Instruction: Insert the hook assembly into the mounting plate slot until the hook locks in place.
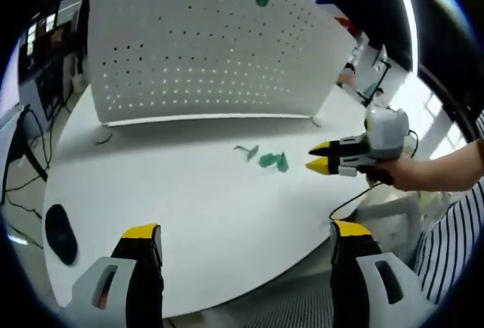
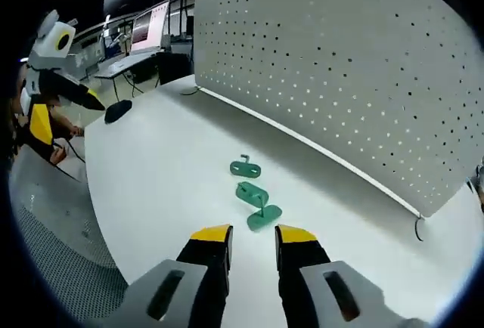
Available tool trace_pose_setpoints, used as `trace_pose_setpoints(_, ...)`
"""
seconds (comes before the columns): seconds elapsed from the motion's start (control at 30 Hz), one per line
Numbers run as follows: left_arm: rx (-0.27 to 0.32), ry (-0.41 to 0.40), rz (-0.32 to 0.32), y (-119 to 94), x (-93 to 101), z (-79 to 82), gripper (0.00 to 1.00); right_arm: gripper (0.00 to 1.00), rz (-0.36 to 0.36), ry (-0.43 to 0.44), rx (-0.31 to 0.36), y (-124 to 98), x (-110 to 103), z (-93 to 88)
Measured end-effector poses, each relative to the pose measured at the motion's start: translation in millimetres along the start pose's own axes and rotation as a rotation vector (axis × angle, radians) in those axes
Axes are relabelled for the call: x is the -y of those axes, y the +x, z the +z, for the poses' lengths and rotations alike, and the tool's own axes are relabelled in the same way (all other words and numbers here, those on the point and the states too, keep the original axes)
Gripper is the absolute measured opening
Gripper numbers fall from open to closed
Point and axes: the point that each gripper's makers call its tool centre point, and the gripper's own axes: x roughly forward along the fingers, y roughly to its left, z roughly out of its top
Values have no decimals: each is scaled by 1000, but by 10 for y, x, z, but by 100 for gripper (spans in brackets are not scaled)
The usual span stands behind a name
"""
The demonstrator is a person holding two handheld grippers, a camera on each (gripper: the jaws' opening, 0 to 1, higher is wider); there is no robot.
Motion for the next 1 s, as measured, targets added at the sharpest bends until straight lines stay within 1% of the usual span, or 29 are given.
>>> trace_pose_setpoints(0.13, -6, -5, 3, -1, -14, -9, 93, 19, 3, -3, -9, 89, 57, 41)
trace_pose_setpoints(0.23, -10, -7, 12, -5, -51, -15, 94, 18, 18, -12, -10, 189, 93, 109)
trace_pose_setpoints(0.27, -11, -10, 15, -6, -70, -17, 94, 17, 27, -4, -15, 219, 96, 115)
trace_pose_setpoints(0.3, -12, -14, 17, -6, -85, -18, 94, 17, 50, 39, -28, 270, 85, 108)
trace_pose_setpoints(0.33, -12, -18, 20, -7, -99, -18, 94, 16, 56, 67, -38, 304, 96, 100)
trace_pose_setpoints(0.4, -10, -25, 23, -9, -119, -13, 94, 16, 53, 56, -55, 372, 155, 99)
trace_pose_setpoints(0.47, -8, -30, 28, -11, -142, -11, 94, 15, 70, 32, -79, 422, 154, 89)
trace_pose_setpoints(0.5, -7, -34, 30, -13, -152, -12, 94, 15, 74, 13, -77, 437, 155, 100)
trace_pose_setpoints(0.53, -7, -35, 31, -15, -154, -13, 93, 15, 90, -2, -93, 461, 140, 88)
trace_pose_setpoints(0.6, -7, -36, 35, -22, -164, -15, 94, 15, 108, 7, -115, 487, 117, 78)
trace_pose_setpoints(0.67, -7, -39, 42, -29, -187, -24, 94, 15, 123, 9, -114, 512, 95, 99)
trace_pose_setpoints(0.83, -11, -50, 46, -37, -205, -53, 93, 15, 159, -52, -143, 596, 33, 93)
trace_pose_setpoints(1.0, -13, -58, 46, -42, -211, -69, 93, 14, 198, -123, -135, 644, -24, 180)
